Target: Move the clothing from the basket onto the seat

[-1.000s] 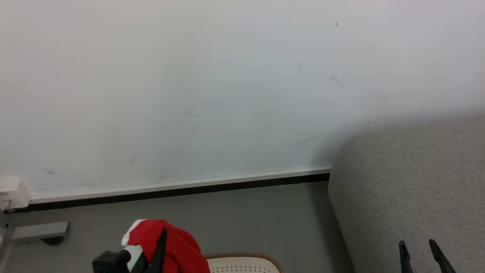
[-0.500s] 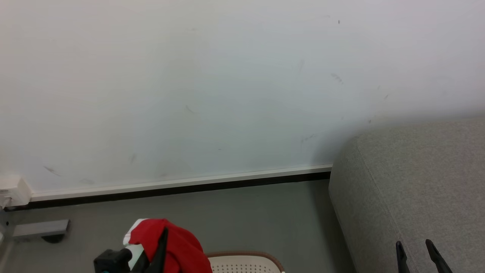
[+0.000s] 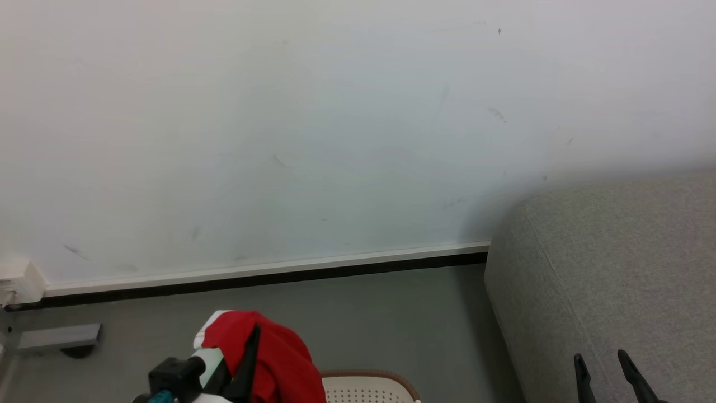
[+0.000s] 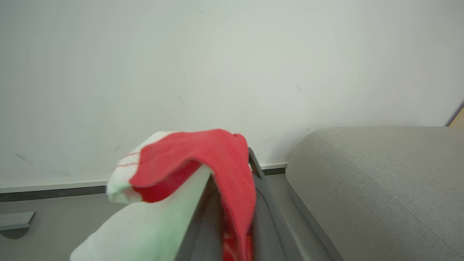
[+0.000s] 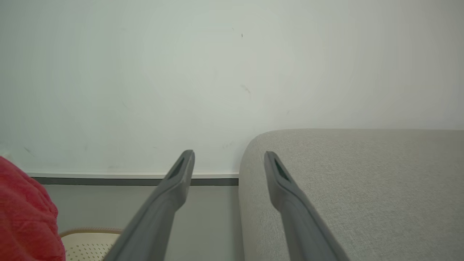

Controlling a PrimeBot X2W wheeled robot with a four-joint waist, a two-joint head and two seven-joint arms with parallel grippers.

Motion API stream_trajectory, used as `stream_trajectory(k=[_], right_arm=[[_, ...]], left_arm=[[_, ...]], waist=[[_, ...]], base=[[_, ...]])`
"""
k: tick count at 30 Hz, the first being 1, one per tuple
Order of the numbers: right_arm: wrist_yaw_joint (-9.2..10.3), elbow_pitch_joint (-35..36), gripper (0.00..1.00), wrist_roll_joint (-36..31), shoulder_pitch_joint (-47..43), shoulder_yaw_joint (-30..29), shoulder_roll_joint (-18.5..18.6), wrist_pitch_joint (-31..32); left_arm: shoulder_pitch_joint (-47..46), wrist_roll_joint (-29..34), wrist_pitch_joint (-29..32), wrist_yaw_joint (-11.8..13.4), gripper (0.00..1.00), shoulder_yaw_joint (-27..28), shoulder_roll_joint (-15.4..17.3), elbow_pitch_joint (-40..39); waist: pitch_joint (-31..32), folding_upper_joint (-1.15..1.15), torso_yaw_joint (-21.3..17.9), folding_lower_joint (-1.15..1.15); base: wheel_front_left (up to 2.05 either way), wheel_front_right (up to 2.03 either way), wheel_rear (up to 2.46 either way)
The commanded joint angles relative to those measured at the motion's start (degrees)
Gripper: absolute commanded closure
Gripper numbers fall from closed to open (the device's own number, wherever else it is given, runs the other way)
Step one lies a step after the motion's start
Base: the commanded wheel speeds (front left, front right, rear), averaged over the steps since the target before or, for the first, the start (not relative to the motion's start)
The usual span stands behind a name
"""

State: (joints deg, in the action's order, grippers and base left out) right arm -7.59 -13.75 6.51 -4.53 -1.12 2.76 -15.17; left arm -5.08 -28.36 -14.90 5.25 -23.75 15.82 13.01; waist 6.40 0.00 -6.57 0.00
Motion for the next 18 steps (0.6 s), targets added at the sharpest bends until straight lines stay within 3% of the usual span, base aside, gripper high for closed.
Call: stream_trajectory(k=[1, 11, 18], right_arm=[[0.17, 0.3, 0.00, -0.3, 0.7, 0.2, 0.2, 0.0], [0.17, 0.6, 0.00, -1.2, 1.2, 5.1, 0.2, 0.0], [0.17, 0.5, 0.00, -0.6, 3.1, 15.4, 1.7, 0.0]], left_arm=[[-0.9, 0.8, 0.0, -0.1, 1.00, 0.0, 0.3, -0.5], [-4.2, 1.9, 1.7, -1.8, 1.00, -3.1, -0.4, -3.0], [-7.3, 2.4, 3.2, -3.6, 1.00, -6.1, -2.2, -4.0]], waist=[[0.0, 0.00, 0.0, 0.00], [0.2, 0.00, 0.5, 0.00], [0.1, 0.00, 0.3, 0.00]], base=[[0.00, 0.00, 0.00], [0.00, 0.00, 0.00], [0.00, 0.00, 0.00]])
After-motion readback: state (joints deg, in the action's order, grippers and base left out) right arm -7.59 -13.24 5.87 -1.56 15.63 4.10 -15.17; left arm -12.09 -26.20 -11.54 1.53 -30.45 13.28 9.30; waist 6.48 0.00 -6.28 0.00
